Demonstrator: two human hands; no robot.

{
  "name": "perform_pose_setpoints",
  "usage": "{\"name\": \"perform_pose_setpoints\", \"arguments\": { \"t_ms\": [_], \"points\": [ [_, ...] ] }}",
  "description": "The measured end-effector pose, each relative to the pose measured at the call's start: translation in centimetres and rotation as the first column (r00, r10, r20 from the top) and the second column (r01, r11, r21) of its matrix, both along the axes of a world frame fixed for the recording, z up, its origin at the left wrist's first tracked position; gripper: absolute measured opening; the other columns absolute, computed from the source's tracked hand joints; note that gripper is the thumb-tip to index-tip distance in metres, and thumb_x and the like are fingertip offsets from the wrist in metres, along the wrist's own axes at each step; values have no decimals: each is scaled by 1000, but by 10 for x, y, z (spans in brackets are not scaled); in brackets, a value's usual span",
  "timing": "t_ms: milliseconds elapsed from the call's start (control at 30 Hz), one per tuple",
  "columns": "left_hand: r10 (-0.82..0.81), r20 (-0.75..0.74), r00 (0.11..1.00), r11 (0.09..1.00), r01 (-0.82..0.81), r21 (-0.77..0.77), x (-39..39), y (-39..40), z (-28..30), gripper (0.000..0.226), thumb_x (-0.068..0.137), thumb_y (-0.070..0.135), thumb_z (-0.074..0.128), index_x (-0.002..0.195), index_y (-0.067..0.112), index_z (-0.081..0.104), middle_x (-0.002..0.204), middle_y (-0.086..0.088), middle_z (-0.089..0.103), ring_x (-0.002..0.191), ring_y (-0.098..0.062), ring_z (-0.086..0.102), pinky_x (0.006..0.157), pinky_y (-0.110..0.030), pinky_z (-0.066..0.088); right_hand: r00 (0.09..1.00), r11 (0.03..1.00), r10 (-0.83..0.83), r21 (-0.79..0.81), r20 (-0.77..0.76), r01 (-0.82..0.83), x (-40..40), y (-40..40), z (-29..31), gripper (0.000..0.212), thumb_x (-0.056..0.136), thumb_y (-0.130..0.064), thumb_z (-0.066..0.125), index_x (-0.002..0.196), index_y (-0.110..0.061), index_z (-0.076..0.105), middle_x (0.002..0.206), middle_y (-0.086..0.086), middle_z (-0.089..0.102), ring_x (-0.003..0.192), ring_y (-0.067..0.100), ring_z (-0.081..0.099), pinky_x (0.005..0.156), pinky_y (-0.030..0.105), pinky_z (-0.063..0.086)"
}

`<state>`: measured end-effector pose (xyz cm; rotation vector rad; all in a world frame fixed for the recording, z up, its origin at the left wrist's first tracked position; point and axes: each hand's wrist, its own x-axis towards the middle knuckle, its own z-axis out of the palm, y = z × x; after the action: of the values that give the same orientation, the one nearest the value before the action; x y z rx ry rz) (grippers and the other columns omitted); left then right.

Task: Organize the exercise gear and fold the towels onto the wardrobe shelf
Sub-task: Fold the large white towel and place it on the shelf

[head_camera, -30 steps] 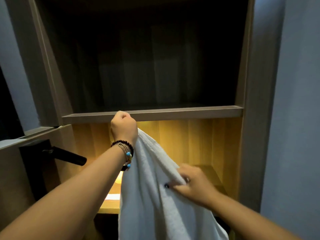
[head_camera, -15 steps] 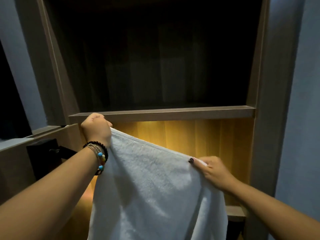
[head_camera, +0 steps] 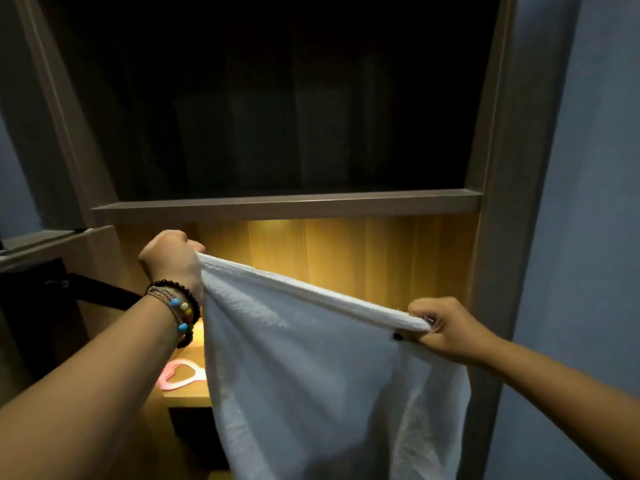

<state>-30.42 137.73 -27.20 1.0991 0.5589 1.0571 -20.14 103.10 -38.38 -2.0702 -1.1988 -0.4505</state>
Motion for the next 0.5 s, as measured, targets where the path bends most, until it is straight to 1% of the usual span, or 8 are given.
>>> {"name": "perform_pose_setpoints", "arguments": {
  "t_ms": [133, 200, 300, 333, 367, 400, 467, 500],
  "points": [
    [37, -57, 998, 992, -30, 120, -6, -11, -22, 31, 87, 2, 37, 62, 12, 52, 62, 1, 51, 56, -10, 47, 55, -24, 40, 989, 998, -59, 9, -138, 61, -8, -19, -45, 30, 69, -50, 77, 67, -25, 62, 66, -10, 59, 60, 9, 54, 51, 25, 40],
    [48, -57, 997, 990, -40, 138, -8, -10, -29, 31, 86, 2, 37, 61, 12, 52, 60, 1, 51, 56, -10, 48, 54, -24, 41, 995, 998, -62, -25, -83, 60, -11, -23, -52, 35, 72, -55, 73, 68, -22, 64, 66, -8, 58, 60, 12, 56, 50, 30, 44],
    [51, 2, 999, 999, -51, 3, -6, 8, -33, 30, 86, 2, 41, 62, 15, 54, 42, 8, 52, 53, -7, 51, 55, -19, 42, 999, 994, -30, -105, 17, 31, -24, -29, -60, 34, 80, -54, 68, 69, -22, 65, 66, -12, 55, 59, 10, 54, 49, 32, 44],
    [69, 3, 998, 997, -69, 25, -8, 18, -36, 27, 87, 1, 42, 67, 12, 57, 37, 11, 51, 49, -2, 52, 57, -16, 40, 999, 992, -21, -122, 33, 25, -28, -34, -64, 35, 83, -53, 66, 68, -21, 65, 66, -13, 53, 59, 8, 52, 48, 31, 43],
    [98, -77, 992, 987, -87, 133, -11, 31, -41, 22, 89, 0, 44, 77, 5, 61, 39, 14, 55, 52, 2, 56, 58, -13, 37, 999, 992, -10, -128, 46, 16, -31, -40, -69, 37, 86, -53, 63, 66, -21, 64, 66, -13, 51, 58, 6, 50, 48, 29, 40],
    [119, -173, 978, 974, -81, 210, -15, 44, -49, 18, 89, -2, 46, 91, -2, 64, 56, 14, 66, 68, 5, 62, 60, -14, 35, 999, 992, 4, -123, 45, 1, -36, -45, -74, 39, 88, -52, 60, 66, -21, 63, 66, -14, 49, 58, 4, 49, 48, 26, 38],
    [193, -293, 936, 953, -107, 284, -23, 70, -62, 22, 88, -7, 48, 103, -11, 63, 97, -17, 70, 103, -30, 62, 67, -29, 33, 999, 995, 40, -93, -1, -40, -44, -50, -80, 33, 89, -50, 60, 69, -24, 66, 68, -17, 50, 60, 1, 51, 51, 17, 36],
    [167, -366, 915, 957, -62, 282, -27, 77, -65, 18, 86, -11, 46, 94, -15, 63, 95, -29, 64, 101, -41, 59, 68, -29, 33, 998, 996, 51, -70, -24, -52, -47, -48, -79, 32, 88, -51, 60, 69, -25, 67, 68, -19, 51, 60, -1, 52, 52, 15, 37]
  ]
}}
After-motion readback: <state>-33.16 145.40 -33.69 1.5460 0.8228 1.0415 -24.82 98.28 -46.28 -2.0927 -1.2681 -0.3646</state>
